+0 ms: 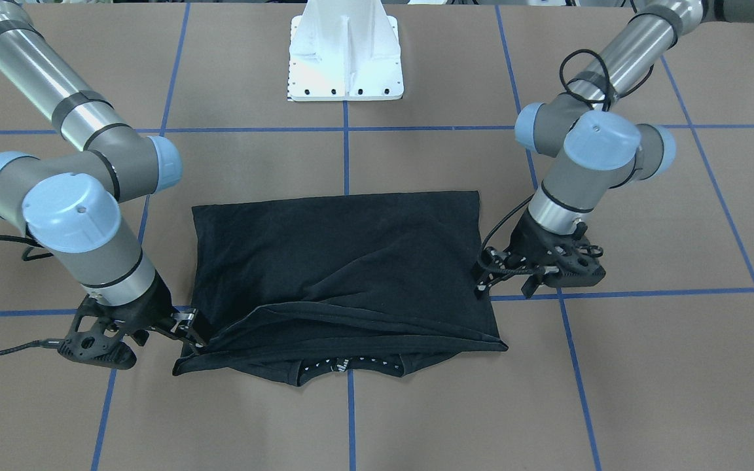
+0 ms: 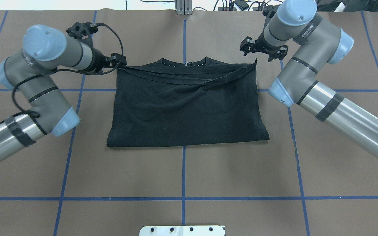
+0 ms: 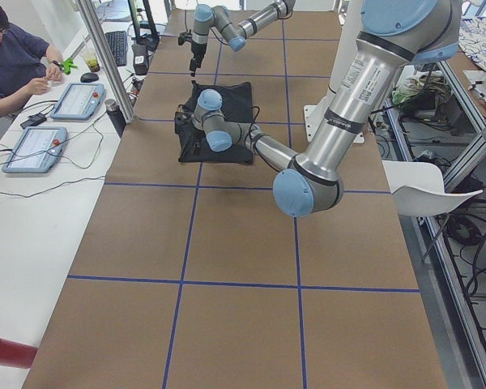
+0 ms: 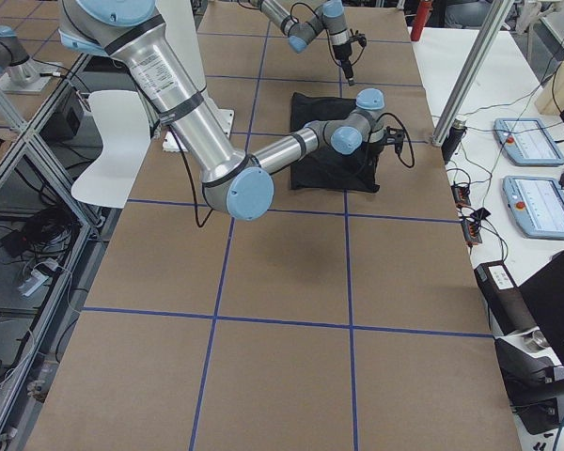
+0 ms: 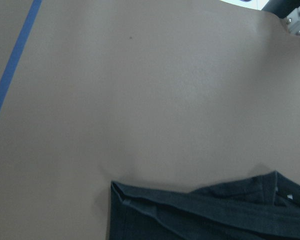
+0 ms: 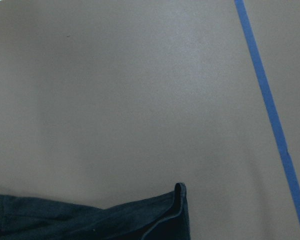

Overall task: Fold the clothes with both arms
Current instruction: 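Move the left gripper to the shirt side nearest it and grasp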

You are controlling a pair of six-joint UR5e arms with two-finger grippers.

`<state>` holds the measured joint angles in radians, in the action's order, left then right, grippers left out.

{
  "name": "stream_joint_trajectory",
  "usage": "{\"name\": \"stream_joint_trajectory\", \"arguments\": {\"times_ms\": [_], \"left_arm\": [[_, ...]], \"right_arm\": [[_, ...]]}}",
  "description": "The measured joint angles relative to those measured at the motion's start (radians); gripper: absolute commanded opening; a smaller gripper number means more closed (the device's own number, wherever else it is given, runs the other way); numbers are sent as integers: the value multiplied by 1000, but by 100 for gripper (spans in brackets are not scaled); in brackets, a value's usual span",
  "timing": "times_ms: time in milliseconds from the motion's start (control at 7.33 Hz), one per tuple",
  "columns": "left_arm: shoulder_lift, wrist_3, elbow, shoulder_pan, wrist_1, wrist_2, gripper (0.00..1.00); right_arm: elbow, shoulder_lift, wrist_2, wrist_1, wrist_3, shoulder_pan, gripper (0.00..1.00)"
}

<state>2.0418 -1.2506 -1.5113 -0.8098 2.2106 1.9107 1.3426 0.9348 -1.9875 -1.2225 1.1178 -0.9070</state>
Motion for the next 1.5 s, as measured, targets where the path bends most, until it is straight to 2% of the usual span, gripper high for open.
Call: {"name": "stream_joint_trajectory", "arguments": {"times_ms": [409,818,955,1091,1364,1500], "left_arm": [[-150,12,-150,93,4,17,100],[-185,-22,-180,230,8,17,100],[-192,-24,-182,253,14,17,84],[-201,-25,-183,264,20,17,54],[-211,-22,-182,270,24,17,10],[-212,-21,-181,271,25,18,0]], "right_arm": [[145,130,-62,2,-133,-13,100],[177,156,-72,3,-151,-13,100],[178,157,-72,3,-151,-13,100],[178,157,-71,3,-151,-12,100],[179,157,-69,4,-151,-11,100],[179,157,-68,4,-151,-10,100]]}}
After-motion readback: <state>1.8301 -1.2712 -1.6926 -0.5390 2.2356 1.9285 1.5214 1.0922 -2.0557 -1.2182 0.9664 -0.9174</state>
